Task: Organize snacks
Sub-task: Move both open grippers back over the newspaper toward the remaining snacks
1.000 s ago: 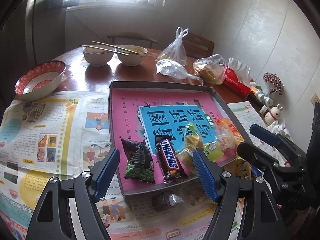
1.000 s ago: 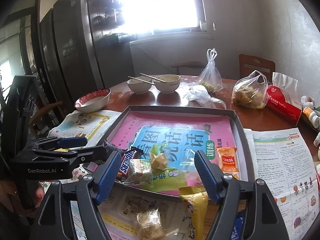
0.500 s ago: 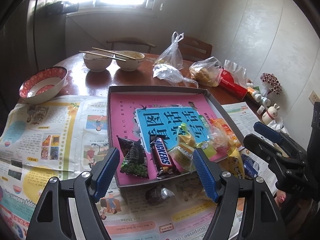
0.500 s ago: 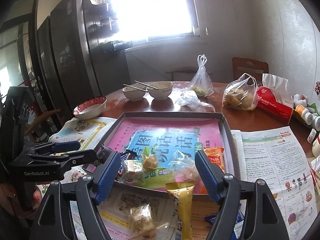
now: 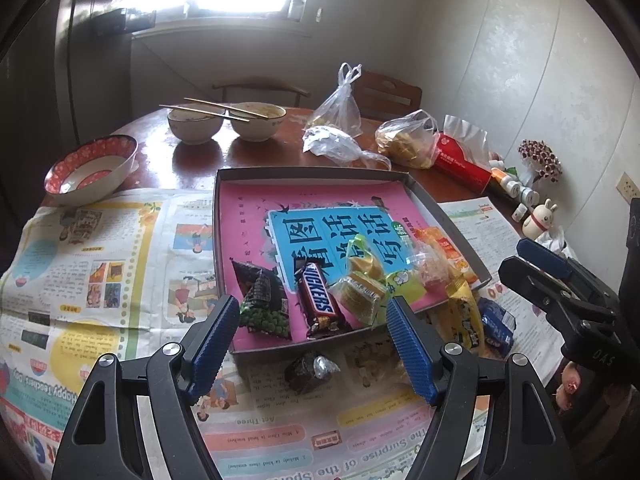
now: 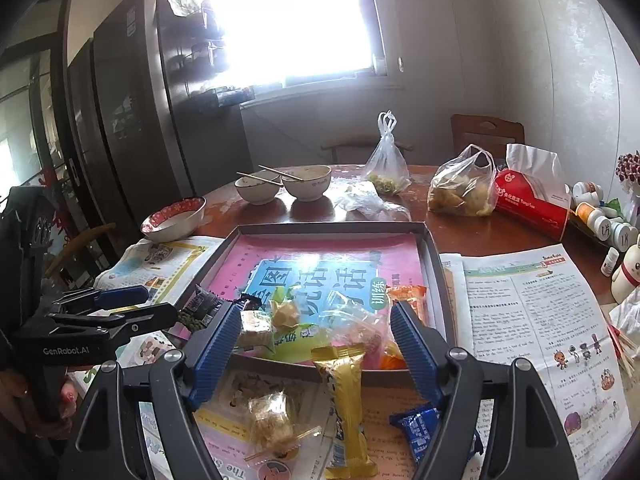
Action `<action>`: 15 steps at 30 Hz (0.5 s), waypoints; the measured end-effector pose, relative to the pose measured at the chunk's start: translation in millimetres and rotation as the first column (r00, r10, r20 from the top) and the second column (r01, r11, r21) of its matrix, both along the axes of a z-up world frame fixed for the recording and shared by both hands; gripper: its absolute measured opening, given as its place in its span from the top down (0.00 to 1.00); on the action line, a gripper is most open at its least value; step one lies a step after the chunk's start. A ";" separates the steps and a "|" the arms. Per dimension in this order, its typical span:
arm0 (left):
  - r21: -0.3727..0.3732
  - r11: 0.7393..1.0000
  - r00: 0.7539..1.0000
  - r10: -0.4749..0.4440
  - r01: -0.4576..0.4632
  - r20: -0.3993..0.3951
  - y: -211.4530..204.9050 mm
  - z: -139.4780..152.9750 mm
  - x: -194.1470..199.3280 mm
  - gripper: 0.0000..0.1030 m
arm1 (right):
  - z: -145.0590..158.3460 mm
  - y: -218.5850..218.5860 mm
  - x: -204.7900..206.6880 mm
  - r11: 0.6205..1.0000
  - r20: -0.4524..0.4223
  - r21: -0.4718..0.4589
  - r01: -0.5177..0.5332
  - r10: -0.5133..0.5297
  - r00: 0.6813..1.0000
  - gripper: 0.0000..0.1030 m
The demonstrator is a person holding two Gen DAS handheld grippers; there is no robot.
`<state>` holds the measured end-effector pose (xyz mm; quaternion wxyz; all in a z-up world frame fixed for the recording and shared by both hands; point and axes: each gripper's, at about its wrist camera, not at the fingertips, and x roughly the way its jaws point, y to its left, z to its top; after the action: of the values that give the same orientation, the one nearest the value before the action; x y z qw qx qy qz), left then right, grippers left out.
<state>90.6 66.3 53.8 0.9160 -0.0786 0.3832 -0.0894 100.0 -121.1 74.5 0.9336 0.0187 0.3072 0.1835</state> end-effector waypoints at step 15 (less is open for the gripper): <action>0.031 0.999 0.999 -0.024 0.025 -0.032 -13.2 -14.9 -6.8 0.25 | -11.5 -5.5 -9.8 1.000 -0.022 -0.027 -0.007 0.006 1.000 0.25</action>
<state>83.8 53.1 38.9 0.9097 -0.0609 0.4000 -0.0935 90.2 -126.6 63.0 0.9297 0.0072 0.3200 0.1821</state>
